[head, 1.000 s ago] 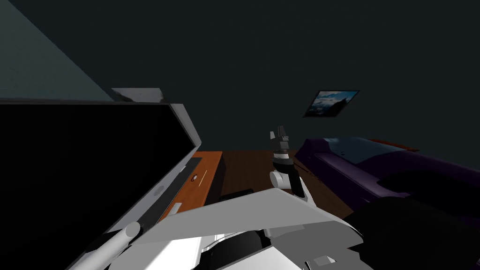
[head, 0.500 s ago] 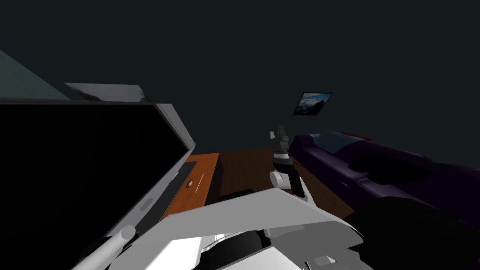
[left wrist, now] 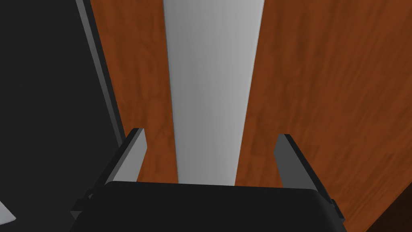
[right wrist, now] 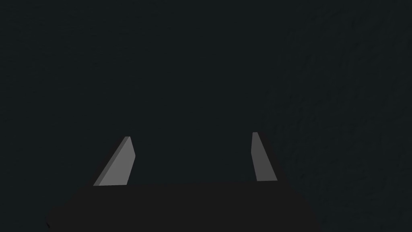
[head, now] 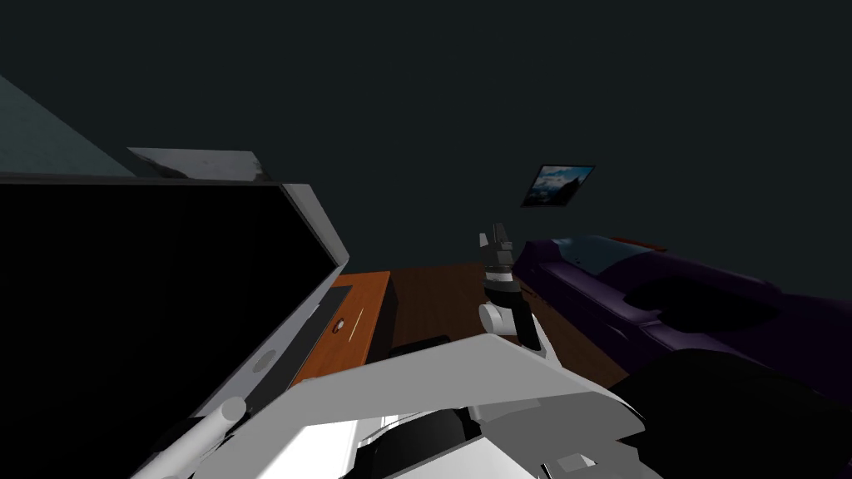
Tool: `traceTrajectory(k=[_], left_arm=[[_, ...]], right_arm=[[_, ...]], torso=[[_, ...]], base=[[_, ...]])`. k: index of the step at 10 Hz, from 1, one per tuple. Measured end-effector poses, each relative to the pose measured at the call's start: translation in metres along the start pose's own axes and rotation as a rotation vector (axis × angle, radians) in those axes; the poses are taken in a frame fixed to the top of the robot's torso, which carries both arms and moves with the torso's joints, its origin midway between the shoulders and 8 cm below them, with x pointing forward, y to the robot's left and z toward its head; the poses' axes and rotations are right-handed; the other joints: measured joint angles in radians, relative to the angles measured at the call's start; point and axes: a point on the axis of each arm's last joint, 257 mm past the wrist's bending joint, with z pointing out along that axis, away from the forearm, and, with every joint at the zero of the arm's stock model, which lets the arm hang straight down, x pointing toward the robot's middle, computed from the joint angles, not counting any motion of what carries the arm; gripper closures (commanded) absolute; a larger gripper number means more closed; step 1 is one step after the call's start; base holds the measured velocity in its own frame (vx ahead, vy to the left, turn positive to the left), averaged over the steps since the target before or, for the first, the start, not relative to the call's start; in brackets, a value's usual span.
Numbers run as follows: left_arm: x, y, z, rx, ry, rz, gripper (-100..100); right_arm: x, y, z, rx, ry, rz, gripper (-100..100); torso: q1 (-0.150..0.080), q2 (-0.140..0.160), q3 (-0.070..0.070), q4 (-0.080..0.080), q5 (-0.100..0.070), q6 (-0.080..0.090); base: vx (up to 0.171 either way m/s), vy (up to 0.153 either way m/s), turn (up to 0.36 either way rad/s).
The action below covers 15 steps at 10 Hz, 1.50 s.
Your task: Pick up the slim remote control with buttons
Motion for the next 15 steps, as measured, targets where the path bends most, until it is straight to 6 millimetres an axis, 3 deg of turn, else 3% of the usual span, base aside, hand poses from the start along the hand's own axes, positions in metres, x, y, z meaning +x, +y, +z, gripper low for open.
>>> traceTrajectory(k=[6,15], left_arm=[[0.016,0.021,0.011,0.005,0.004,0.071,-100],[0.015,0.025,0.017,0.000,0.002,0.074,-100]], right_arm=[[0.000,0.000,0.000,0.000,0.000,0.000,0],[0.000,0.000,0.000,0.000,0.000,0.000,0]], torso=[[-0.001,0.000,0.000,0.000,0.002,0.000],[0.000,0.001,0.000,0.000,0.002,0.000]], base=[[0.021,-0.021,0.071],[0.000,0.000,0.001]])
